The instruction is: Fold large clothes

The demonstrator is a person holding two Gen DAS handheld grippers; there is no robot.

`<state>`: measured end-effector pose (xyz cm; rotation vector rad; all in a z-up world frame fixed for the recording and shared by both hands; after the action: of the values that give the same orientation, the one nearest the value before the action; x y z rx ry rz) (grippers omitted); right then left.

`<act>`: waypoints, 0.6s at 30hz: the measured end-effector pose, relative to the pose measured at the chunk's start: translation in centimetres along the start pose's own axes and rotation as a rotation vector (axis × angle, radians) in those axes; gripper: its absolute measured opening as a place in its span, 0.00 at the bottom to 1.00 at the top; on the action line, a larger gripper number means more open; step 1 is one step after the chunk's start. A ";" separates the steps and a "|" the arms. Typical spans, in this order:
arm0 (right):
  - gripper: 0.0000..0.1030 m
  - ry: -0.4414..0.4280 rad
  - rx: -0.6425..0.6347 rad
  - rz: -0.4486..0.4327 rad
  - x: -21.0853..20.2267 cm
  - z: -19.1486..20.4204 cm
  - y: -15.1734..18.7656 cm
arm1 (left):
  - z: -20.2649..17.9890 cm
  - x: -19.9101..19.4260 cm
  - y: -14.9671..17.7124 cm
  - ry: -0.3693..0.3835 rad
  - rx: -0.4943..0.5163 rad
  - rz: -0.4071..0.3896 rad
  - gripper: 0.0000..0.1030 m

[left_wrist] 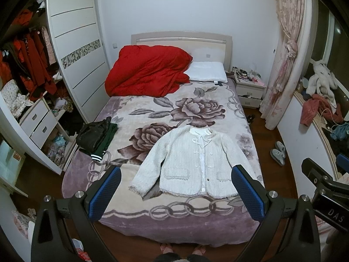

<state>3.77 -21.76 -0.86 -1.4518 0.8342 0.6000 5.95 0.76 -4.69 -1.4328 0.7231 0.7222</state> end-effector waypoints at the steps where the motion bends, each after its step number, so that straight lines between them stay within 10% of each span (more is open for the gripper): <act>1: 1.00 0.002 -0.001 -0.001 0.0 0.0 0.0 | 0.0 0.0 0.0 0.000 0.000 0.000 1.00; 18: 1.00 0.002 0.001 -0.006 -0.2 0.2 0.1 | 0.1 -0.5 -0.8 0.001 -0.001 -0.007 1.00</act>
<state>3.64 -21.50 -0.78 -1.4538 0.8313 0.5932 6.31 0.88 -3.84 -1.4363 0.7179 0.7172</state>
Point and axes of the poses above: each gripper's, at about its wrist camera, not at the fingertips, and x roughly the way its jaws point, z to its left, y to its underside, the point moved 9 cm from there along x, roughly the way its jaws point, and after that the axes turned 5 degrees about z, right-handed, at the moved point
